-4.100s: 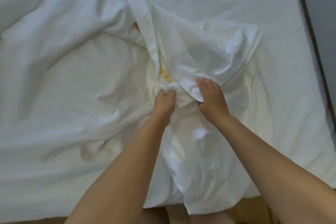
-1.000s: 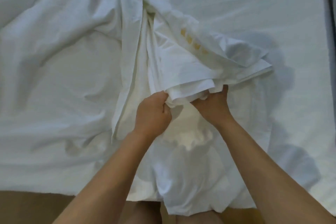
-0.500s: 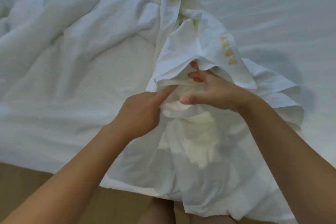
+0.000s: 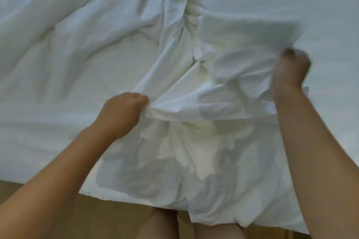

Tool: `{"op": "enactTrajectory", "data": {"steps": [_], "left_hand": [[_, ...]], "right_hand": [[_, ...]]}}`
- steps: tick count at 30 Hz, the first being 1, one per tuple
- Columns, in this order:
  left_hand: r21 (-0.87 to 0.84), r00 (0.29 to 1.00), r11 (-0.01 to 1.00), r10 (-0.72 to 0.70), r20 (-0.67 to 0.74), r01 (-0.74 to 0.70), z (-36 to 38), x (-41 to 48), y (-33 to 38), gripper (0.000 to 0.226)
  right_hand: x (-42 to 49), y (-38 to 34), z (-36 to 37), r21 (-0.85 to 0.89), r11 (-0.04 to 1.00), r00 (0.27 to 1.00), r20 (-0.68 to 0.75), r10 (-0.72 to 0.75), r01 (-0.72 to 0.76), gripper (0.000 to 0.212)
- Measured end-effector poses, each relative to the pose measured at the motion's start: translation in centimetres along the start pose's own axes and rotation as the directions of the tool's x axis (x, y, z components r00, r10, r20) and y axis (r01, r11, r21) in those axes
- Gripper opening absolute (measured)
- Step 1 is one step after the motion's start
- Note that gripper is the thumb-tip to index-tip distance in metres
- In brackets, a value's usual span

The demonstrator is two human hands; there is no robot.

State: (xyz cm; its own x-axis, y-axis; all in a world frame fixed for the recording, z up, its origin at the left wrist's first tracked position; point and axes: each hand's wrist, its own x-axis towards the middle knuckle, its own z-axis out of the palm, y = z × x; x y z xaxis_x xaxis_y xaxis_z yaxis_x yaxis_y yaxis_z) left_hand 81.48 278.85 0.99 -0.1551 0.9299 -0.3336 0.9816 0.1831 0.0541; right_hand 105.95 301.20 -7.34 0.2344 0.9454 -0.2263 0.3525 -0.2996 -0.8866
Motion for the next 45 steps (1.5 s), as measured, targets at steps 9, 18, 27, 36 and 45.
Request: {"op": "enactTrajectory", "data": {"steps": [9,18,27,36,45], "left_hand": [[0.163,0.966,0.987,-0.037,0.255,-0.005,7.2,4.3,9.3,0.097],[0.216,0.964,0.969,0.060,0.259,-0.119,12.7,12.2,14.4,0.075],[0.143,0.927,0.939,0.268,0.262,-0.312,14.8,13.7,17.8,0.102],[-0.351,0.972,0.911,0.234,0.005,-0.217,9.2,14.3,16.8,0.011],[-0.555,0.959,0.814,0.012,-0.282,-0.173,1.9,0.8,7.2,0.025]], "right_hand": [[-3.1,6.0,-0.5,0.122,0.950,0.895,0.388,0.221,-0.288,0.067],[1.9,3.5,-1.6,0.070,0.980,0.958,0.235,0.166,-0.187,0.020],[0.8,6.5,-3.0,0.081,0.942,0.910,0.298,0.290,-0.327,0.044],[0.0,8.2,-4.9,-0.111,0.970,0.864,0.442,0.241,-0.214,0.024],[-11.5,4.7,-3.8,-0.429,0.876,0.666,0.590,0.457,-0.221,0.114]]}}
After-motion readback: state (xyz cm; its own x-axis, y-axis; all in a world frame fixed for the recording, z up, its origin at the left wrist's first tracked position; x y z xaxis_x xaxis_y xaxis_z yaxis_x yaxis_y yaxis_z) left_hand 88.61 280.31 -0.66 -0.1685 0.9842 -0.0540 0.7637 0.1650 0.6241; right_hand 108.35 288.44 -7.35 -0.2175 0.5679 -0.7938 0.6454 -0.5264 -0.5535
